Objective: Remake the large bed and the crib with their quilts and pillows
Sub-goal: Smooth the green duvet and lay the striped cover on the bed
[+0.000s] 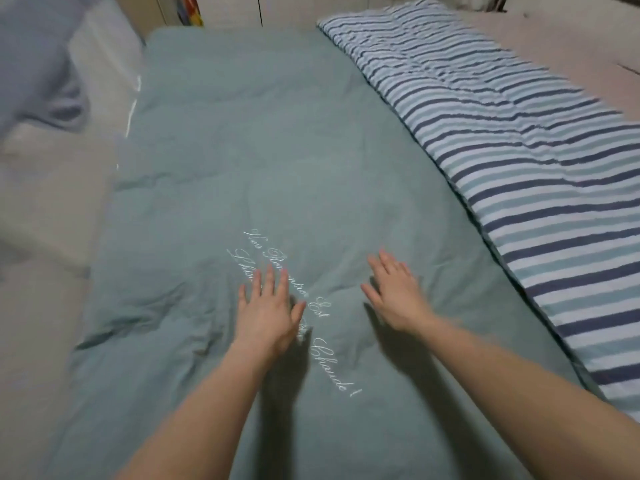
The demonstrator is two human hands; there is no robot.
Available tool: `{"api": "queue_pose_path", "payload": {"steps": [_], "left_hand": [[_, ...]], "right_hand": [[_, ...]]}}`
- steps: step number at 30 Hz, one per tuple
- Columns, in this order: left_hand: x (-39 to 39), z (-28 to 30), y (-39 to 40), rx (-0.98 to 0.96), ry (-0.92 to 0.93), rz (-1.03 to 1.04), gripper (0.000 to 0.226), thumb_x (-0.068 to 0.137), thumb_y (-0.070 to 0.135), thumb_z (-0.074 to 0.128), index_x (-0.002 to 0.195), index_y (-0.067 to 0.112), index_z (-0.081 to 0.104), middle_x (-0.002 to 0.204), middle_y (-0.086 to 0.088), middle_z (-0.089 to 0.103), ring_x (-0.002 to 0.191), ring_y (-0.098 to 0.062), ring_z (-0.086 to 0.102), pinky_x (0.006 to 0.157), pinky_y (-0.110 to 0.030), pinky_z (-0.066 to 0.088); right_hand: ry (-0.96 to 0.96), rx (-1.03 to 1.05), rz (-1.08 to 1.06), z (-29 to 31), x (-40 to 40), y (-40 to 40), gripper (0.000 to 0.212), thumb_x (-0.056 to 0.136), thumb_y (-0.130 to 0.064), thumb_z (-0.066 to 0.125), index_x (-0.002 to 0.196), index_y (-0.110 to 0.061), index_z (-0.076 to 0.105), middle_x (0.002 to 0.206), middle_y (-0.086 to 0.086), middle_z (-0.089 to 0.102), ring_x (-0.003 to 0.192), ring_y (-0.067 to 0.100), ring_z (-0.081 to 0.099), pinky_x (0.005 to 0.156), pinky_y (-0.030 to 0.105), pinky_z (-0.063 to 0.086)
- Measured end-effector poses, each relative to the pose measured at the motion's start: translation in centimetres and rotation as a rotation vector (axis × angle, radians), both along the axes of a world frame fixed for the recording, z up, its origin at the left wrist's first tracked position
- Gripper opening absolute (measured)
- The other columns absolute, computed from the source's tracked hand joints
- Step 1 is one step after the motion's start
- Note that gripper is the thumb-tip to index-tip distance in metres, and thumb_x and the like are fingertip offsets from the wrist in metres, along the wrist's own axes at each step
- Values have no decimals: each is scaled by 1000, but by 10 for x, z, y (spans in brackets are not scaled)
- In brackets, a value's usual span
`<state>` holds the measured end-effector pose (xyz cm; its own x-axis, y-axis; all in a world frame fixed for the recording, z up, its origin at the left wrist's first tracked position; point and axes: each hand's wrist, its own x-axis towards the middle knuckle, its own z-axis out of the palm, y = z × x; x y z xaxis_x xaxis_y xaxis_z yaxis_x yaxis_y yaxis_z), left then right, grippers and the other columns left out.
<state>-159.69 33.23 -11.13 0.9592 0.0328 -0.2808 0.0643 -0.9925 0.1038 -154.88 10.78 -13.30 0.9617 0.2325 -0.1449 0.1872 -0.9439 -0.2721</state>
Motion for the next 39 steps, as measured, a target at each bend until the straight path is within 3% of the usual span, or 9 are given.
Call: {"api": "queue_pose_path", "payload": {"steps": [6,11,19,26,28,30,32,36,39], "left_hand": [[81,-23,1,-64,-113,-105,75,94,60,12,153,18,-7,161,-4,-10,148,-22,-9,119,-38,-2],[129,-62,23,-30,-124,-84,91,73,62,-10,153,19,-6,160,-4,-10,148,-23,-10,118,-41,-4],[253,-77,4,-102,-253,-260,80,83,59,-2,154,21,3,161,1,-1,149,-20,-3,118,-42,-5],[259,-91,119,131,-185,357,69,98,52,20,153,9,13,160,-12,10,147,-31,7,118,-52,2],[262,-84,126,111,-323,140,65,98,49,25,150,10,24,157,-13,23,145,-34,19,116,-53,6],[264,-80,119,72,-398,-153,64,95,48,25,147,12,34,153,-11,32,142,-32,29,115,-52,12],[257,-83,118,97,-386,-241,64,94,48,24,148,15,33,155,-8,29,143,-28,27,116,-50,11],[208,-88,176,149,-154,361,67,99,52,19,153,14,12,160,-9,10,148,-25,5,119,-47,-4],[158,-71,202,152,-133,486,67,99,50,20,152,10,15,160,-11,12,148,-24,6,119,-47,-1]], "right_hand": [[-14,-28,-15,-28,75,30,64,98,-46,34,151,-15,16,160,9,8,148,19,6,120,35,2],[-46,-14,137,-54,126,52,84,80,-63,6,152,-20,14,161,4,5,148,16,2,118,32,-3],[-56,-39,-643,-80,254,17,65,99,-44,32,152,-10,14,158,20,11,147,28,6,119,41,4],[-198,100,497,-81,231,103,64,93,-50,31,148,-17,31,157,7,24,145,19,20,118,35,8],[-342,71,132,-86,261,93,61,93,-45,37,144,-11,39,152,14,33,143,26,28,117,38,12],[-182,10,-380,-81,290,84,65,96,-46,36,149,-9,26,156,19,21,146,30,17,119,41,8],[12,-19,-516,-76,294,98,69,98,-49,30,152,-10,12,158,20,9,147,31,7,120,43,4],[-46,68,218,-75,224,187,72,94,-59,19,153,-18,10,160,13,3,148,25,2,120,35,0],[5,61,788,-71,141,232,69,92,-57,16,153,-24,12,161,4,5,148,18,2,120,34,-1]]}}
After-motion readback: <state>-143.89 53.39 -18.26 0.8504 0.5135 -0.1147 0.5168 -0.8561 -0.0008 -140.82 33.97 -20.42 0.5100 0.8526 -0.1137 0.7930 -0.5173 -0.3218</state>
